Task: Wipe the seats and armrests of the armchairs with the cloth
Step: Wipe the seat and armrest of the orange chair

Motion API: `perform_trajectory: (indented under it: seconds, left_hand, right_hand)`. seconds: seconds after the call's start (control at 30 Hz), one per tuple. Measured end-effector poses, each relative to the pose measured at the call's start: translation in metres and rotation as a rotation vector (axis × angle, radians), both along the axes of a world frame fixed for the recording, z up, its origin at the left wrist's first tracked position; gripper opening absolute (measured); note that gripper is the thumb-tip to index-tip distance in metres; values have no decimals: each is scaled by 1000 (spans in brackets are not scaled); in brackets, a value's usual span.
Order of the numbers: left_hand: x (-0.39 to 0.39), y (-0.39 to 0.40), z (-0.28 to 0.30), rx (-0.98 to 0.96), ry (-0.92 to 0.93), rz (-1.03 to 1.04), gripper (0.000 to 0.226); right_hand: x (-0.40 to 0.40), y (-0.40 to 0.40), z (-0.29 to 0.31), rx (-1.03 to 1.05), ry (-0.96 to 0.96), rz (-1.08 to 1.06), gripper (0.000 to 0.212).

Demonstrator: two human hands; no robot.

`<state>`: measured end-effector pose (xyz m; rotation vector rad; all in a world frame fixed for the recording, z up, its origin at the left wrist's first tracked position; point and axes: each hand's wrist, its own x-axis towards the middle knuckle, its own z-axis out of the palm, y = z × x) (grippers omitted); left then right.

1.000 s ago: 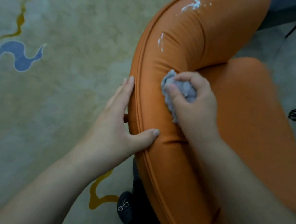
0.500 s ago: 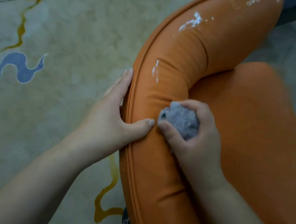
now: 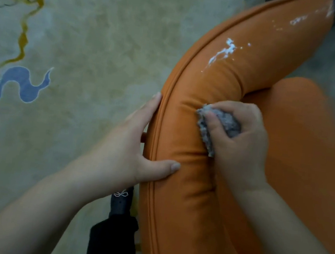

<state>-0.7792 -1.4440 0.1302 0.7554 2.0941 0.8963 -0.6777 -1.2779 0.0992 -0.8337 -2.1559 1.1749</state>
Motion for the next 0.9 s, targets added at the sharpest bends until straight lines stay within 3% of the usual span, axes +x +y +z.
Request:
perform_trajectory:
  seconds: [0.1,0.2,0.27,0.4,0.47,0.57,0.77,0.9]
  left_hand:
    - [-13,14,-4,30,9,-31,117]
    - [-26,20,-7,33,6,-96,123]
    - [-34,18,-6,13,-35,-162,134]
    - [-48,16,0,-9,-85,-250,134]
    - [-55,21,0,12,-76,-261,132]
    - [-67,33,-5,52,-67,-262,127]
    - [-87,49,-8,28,-57,-355,130]
    - [-90,53,-11,69,-123,-298,126]
  right_hand:
    - [-27,-14,12,76,105,47,13]
    - [-34,-27,10,149,27,178,22]
    - [-17,-15,0,107,-55,62,17]
    - [2,1,-3,-38,-107,-277,13]
    - [-23,-7,3,14,-8,-250,14]
    - [-54,-18,7,104,-11,-99,21]
    - [-32,-7,0,-104,-87,-456,13]
    - [-66,-5,6,5,13,-373,18]
